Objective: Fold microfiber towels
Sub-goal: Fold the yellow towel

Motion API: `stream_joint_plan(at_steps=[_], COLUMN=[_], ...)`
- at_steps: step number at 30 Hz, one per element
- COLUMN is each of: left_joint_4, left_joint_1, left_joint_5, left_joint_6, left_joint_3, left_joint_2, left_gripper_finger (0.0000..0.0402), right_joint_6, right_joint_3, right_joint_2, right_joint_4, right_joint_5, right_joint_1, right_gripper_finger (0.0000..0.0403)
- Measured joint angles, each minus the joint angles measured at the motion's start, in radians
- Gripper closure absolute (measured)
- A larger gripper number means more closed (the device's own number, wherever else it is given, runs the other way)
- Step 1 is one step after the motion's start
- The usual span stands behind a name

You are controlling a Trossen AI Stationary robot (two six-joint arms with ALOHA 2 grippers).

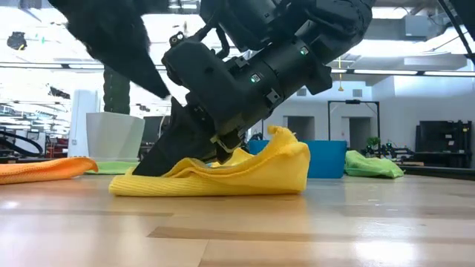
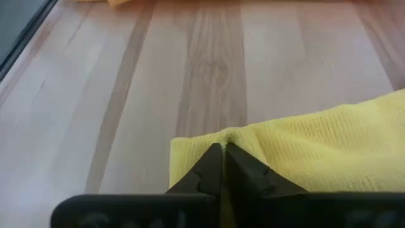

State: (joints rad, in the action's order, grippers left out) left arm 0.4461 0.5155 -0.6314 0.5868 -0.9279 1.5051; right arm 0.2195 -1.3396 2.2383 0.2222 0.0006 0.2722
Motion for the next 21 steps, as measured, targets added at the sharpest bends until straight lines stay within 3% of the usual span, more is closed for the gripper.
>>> stream_joint_plan(at_steps=[4, 9, 12, 17, 21], left_joint_4=[-0.006, -0.101, -0.164, -0.202, -0.205], left_joint_1=[0.123, 0.247, 0.257, 0.238, 0.231], left_joint_5=[-0.004, -0.036, -0.064, -0.002, -0.063], left_joint_6=[0.086, 0.115, 0.113, 0.076, 0.078], left_joint_3=[0.001, 0.002, 0.001, 0.002, 0.002], left_joint_2=[-0.013, 0.101, 0.181, 0.278, 0.295], left_gripper_finger=[0.0401, 0.0401, 0.0401, 0.0401, 0.0401], right_joint_6=[0.004, 0.037, 0.043, 0.044, 0.047], right_joint_3=[0.0, 0.0, 0.0, 0.0, 0.0], right_joint_2=[0.0, 0.0, 0.001, 0.001, 0.001], right_joint_4=[0.003, 0.004, 0.005, 0.005, 0.004], right_joint_5=[-0.002, -0.009, -0.01, -0.011, -0.018], right_joint_1=[-0.002, -0.011, -0.013, -0.013, -0.013], right_gripper_finger=[0.0351, 0.0346, 0.0346, 0.0346, 0.0346])
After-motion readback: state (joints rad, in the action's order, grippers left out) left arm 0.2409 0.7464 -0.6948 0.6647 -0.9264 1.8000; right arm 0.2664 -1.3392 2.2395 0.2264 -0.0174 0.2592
